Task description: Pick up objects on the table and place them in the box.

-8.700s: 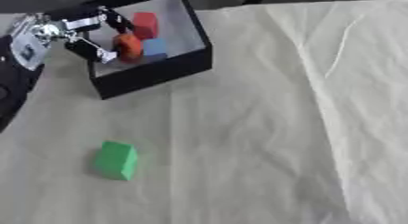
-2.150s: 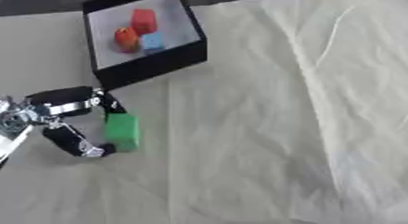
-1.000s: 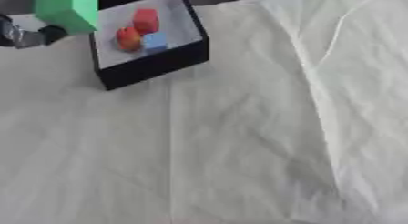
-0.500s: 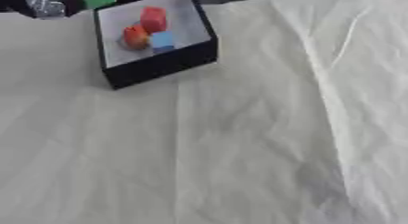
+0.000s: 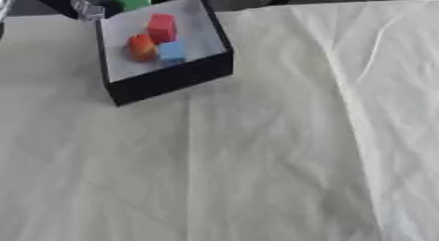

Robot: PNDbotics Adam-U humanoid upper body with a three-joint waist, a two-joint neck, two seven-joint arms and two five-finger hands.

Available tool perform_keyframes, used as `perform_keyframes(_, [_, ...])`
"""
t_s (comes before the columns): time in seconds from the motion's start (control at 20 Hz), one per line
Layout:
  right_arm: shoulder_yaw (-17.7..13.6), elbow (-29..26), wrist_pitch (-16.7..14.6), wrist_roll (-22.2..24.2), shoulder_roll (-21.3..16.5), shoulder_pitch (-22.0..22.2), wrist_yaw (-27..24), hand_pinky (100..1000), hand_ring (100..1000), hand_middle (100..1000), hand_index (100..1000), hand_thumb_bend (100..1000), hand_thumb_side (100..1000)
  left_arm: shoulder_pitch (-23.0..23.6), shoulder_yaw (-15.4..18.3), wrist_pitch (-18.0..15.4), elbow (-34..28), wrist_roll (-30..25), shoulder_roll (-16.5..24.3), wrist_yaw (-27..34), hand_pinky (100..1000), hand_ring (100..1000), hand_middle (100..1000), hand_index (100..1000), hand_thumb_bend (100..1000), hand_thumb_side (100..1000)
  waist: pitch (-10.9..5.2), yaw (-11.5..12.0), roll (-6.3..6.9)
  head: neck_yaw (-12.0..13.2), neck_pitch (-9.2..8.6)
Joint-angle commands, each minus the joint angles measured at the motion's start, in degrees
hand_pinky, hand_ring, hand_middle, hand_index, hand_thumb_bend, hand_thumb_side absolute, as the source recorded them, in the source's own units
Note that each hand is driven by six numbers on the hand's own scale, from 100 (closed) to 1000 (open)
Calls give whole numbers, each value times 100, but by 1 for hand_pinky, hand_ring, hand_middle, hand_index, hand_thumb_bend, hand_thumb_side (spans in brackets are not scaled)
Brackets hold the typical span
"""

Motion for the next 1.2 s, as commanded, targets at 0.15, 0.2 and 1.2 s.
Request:
perform_keyframes(0.15, [-9,-103,36,60,-51,-123,-19,1000,758,654,782,100,529,-207,64,-399,574,144,-121,-396,789,633,475,698,100,130,10,-41,-103,62,-83])
perform_keyframes(0.2, [-7,-103,37,67,-45,-129,-16,1000,758,654,782,100,529,-202,65,-477,701,194,-143,-475,794,649,501,738,100,136,16,-53,-104,68,-81])
perform_keyframes(1.2, [-56,-103,48,7,-70,17,21,1000,758,654,781,100,529,-108,558,-1504,1593,2657,-438,-3460,891,815,666,885,104,199,-65,-44,-73,-4,62])
